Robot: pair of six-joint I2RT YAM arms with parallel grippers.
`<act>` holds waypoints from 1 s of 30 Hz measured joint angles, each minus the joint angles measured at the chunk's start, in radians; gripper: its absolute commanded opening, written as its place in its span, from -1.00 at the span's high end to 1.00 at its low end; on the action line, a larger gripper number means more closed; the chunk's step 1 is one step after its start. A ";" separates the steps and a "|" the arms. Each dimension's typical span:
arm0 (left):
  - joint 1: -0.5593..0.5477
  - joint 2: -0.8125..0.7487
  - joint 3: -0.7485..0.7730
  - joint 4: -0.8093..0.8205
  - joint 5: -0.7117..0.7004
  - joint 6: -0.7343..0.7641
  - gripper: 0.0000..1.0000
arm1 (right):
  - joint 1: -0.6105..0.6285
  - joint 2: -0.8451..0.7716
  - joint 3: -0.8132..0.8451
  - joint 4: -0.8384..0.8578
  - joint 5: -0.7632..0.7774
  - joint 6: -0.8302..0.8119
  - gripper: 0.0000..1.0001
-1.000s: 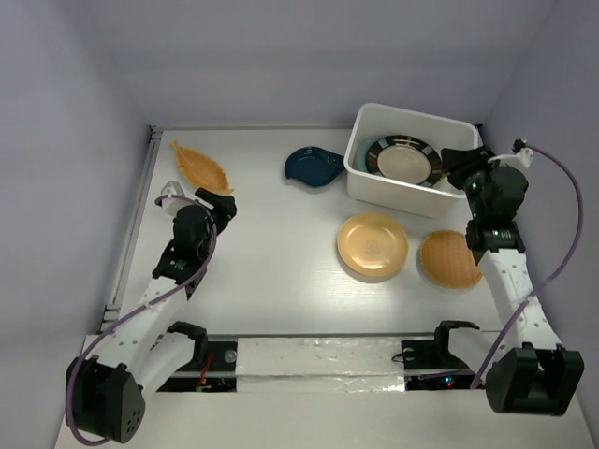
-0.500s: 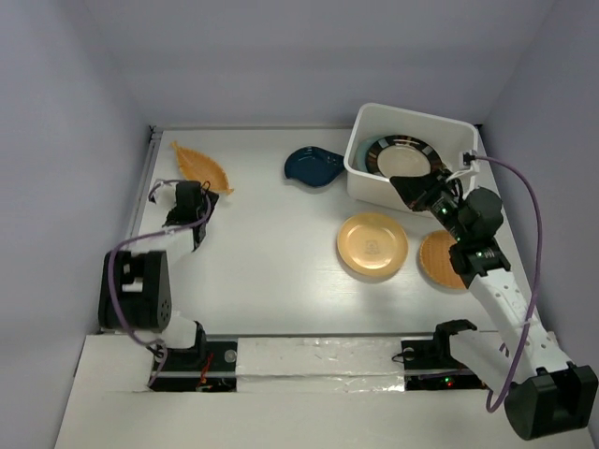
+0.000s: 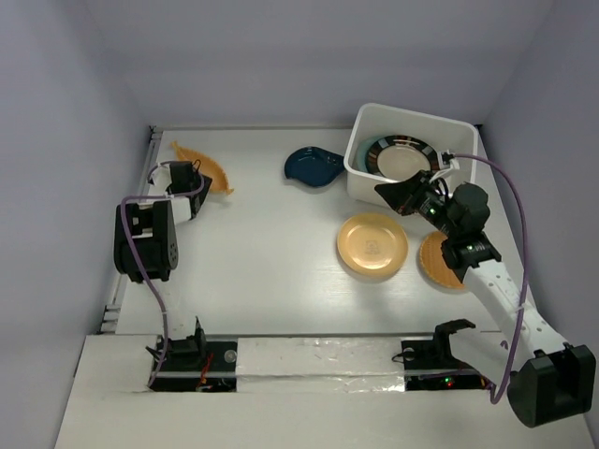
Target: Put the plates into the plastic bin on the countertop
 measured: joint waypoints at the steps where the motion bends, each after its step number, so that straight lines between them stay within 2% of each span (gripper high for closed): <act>1: 0.003 0.013 0.011 0.000 0.005 -0.003 -0.01 | 0.000 0.004 0.000 0.002 -0.005 0.000 0.64; 2: 0.005 0.024 0.017 0.005 0.007 -0.010 0.03 | 0.002 0.006 0.000 0.004 -0.008 0.000 0.64; 4: 0.005 0.034 0.026 0.007 0.014 -0.019 0.27 | 0.004 0.007 0.000 0.006 -0.011 0.000 0.64; 5: 0.008 0.042 0.030 0.007 0.021 -0.024 0.61 | 0.005 0.008 0.000 0.009 -0.014 0.000 0.62; 7: 0.013 0.060 0.031 0.017 0.038 -0.037 1.00 | 0.005 0.008 0.000 0.014 -0.018 0.000 0.60; 13: 0.051 0.068 -0.033 0.150 0.144 -0.064 1.00 | 0.025 0.008 0.000 0.021 -0.027 -0.018 0.57; 17: 0.060 -0.034 -0.199 0.242 0.167 -0.089 1.00 | 0.096 0.038 0.002 0.043 -0.019 -0.038 0.52; 18: 0.059 -0.066 -0.243 0.255 0.173 -0.097 1.00 | 0.117 0.054 0.006 0.041 -0.016 -0.043 0.44; 20: 0.046 -0.146 -0.328 0.272 0.186 -0.106 1.00 | 0.168 0.095 0.019 0.034 0.004 -0.060 0.08; 21: 0.035 -0.187 -0.364 0.284 0.189 -0.109 1.00 | 0.200 0.114 0.027 0.026 0.025 -0.069 -0.37; 24: -0.019 -0.348 -0.479 0.336 0.202 -0.115 1.00 | 0.299 0.159 0.064 -0.013 0.090 -0.094 -0.80; 30: -0.187 -0.646 -0.631 0.392 0.254 -0.110 1.00 | 0.406 0.222 0.138 -0.035 0.189 -0.111 -0.89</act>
